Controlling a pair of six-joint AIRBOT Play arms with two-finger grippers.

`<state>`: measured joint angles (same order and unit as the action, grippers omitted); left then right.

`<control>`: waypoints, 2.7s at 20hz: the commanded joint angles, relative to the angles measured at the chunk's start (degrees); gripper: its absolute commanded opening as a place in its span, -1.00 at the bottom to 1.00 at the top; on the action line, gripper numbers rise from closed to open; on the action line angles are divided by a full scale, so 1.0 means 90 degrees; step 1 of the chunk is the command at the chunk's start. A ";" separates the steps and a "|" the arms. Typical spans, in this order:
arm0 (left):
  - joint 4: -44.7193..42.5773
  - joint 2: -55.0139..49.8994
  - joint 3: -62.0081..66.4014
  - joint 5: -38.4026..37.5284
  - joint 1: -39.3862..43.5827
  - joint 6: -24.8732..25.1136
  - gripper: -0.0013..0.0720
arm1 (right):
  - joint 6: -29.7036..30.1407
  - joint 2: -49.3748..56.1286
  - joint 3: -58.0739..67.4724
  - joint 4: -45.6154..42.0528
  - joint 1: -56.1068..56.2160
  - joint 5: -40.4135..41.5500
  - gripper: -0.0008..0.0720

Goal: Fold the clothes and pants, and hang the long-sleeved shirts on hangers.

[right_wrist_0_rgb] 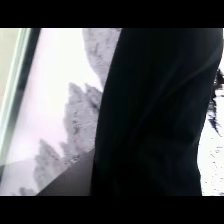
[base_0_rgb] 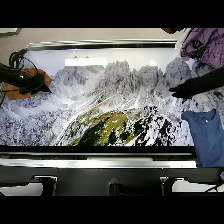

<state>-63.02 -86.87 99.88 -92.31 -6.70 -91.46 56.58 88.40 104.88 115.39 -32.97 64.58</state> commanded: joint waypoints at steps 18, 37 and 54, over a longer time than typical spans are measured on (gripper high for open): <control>-0.0005 0.0012 0.0005 -0.0024 0.0000 0.0005 -0.91 | 0.0129 -0.0758 -0.0469 -0.3883 -0.0046 0.3640 -0.89; -0.0005 0.0010 0.0005 0.0039 0.0000 0.0024 -0.91 | -0.0170 -0.1950 -0.4976 -0.5904 -0.0046 0.2611 -0.89; -0.0005 0.0010 0.0005 0.0039 0.0000 0.0024 -0.91 | -0.0073 -0.1950 -0.4988 -0.6841 -0.0046 0.2929 -0.56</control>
<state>-63.07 -86.80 99.88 -91.98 -6.70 -91.24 55.72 70.87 60.01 57.21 -33.36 89.58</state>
